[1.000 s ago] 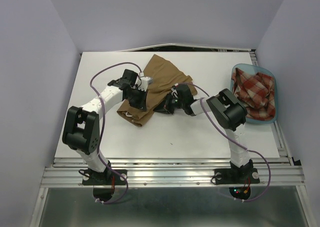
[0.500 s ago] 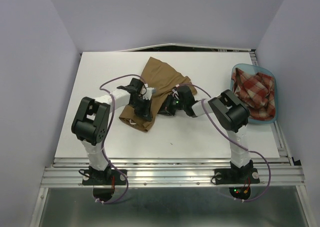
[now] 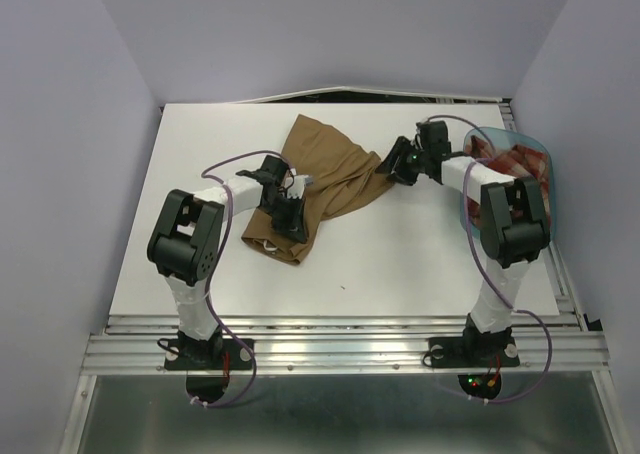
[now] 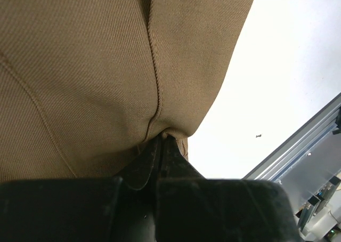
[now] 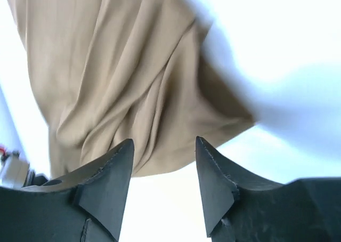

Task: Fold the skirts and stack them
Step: Fold the skirt

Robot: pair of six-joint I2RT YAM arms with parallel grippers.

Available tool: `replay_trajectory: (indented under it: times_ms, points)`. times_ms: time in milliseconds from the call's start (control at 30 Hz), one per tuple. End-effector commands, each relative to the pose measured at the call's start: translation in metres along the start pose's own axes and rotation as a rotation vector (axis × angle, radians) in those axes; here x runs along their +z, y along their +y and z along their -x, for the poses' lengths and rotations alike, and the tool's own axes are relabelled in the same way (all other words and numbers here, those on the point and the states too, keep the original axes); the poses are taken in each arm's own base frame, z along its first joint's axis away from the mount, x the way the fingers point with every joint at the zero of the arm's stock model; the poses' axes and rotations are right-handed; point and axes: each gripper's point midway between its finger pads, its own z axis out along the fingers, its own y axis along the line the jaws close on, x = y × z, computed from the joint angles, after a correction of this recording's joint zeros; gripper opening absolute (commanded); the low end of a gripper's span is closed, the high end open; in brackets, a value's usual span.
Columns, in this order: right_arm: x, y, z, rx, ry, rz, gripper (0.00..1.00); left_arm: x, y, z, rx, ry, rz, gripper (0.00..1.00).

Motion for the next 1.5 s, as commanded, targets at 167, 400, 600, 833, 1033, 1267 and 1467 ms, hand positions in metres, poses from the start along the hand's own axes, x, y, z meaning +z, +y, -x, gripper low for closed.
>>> replay_trajectory:
  times_ms: [167, 400, 600, 833, 1033, 1267, 1467]
  points:
    - [0.029, -0.034, 0.063, -0.125, -0.043, -0.182, 0.56, 0.012, 0.041, -0.043, -0.009, 0.128, 0.176, 0.0]
    - [0.074, -0.042, 0.088, -0.173, -0.051, -0.135, 0.47, 0.005, 0.047, -0.048, 0.028, 0.135, 0.22, 0.0]
    - [0.083, -0.03, 0.109, -0.313, -0.078, -0.084, 0.01, 0.003, 0.059, -0.058, 0.042, 0.18, 0.266, 0.0]
    - [0.063, -0.004, 0.165, -0.414, -0.19, 0.007, 0.6, -0.006, 0.064, -0.053, 0.075, 0.164, 0.316, 0.0]
    - [0.042, 0.05, 0.16, -0.404, -0.175, 0.225, 0.71, -0.002, 0.061, -0.05, 0.064, 0.169, 0.298, 0.0]
    - [0.055, 0.062, 0.145, -0.394, -0.145, 0.265, 0.74, 0.0, 0.061, -0.052, 0.058, 0.174, 0.29, 0.0]
    - [0.085, 0.062, 0.138, -0.437, -0.141, 0.263, 0.75, 0.002, 0.061, -0.055, 0.055, 0.18, 0.282, 0.0]
